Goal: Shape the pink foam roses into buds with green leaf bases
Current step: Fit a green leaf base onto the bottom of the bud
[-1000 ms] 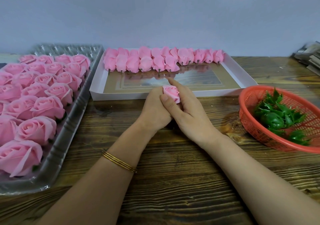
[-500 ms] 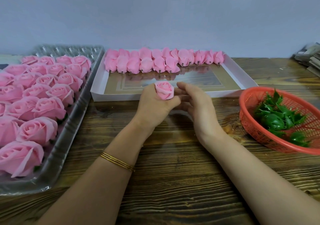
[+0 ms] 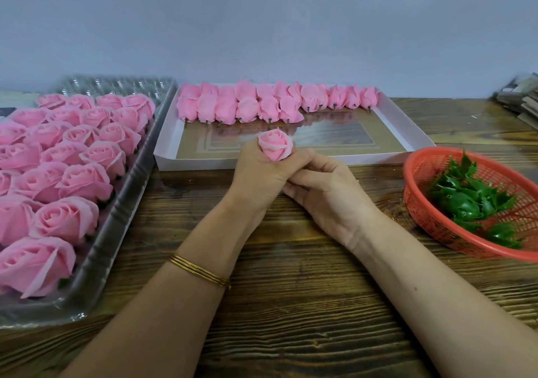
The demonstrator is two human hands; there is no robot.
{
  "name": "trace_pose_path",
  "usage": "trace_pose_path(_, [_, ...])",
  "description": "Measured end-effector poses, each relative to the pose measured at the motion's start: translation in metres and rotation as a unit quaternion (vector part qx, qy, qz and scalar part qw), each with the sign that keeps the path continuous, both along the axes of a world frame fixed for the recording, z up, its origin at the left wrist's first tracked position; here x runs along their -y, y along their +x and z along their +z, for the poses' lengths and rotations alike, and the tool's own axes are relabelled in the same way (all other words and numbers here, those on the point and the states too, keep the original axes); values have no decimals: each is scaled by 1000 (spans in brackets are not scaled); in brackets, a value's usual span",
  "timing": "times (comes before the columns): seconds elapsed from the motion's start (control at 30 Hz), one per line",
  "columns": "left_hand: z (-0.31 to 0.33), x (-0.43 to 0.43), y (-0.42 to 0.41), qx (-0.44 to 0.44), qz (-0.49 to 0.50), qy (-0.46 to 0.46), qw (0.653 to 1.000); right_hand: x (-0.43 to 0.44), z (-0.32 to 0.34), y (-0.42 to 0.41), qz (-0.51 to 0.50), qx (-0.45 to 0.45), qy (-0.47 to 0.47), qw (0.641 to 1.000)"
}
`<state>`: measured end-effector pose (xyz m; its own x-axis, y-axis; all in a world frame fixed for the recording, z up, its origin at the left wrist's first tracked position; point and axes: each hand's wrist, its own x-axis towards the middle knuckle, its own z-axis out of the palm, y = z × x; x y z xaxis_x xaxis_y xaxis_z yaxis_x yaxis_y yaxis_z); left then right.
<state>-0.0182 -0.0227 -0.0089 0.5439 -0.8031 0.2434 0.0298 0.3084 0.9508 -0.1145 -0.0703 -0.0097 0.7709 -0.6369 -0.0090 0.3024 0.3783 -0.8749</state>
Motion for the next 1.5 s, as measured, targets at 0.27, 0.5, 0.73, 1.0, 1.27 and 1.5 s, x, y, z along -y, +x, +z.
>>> trace_pose_path(0.27, [2,0,-3,-47,-34,8,998,3,-2,0,36,34,48,998])
trace_pose_path(0.5, [-1,0,0,-29,-48,26,998,2,-1,0,33,6,34,999])
trace_pose_path(0.73, [-2,-1,5,-9,-61,33,998,0,0,0,28,1,33,999])
trace_pose_path(1.0, [2,-3,11,22,-91,50,994,-1,2,0,26,10,35,999])
trace_pose_path(1.27, [9,-4,16,50,-72,94,992,2,1,0,22,29,39,999])
trace_pose_path(1.5, [38,-9,24,171,17,164,971,5,-6,-1,-30,-24,-76,996])
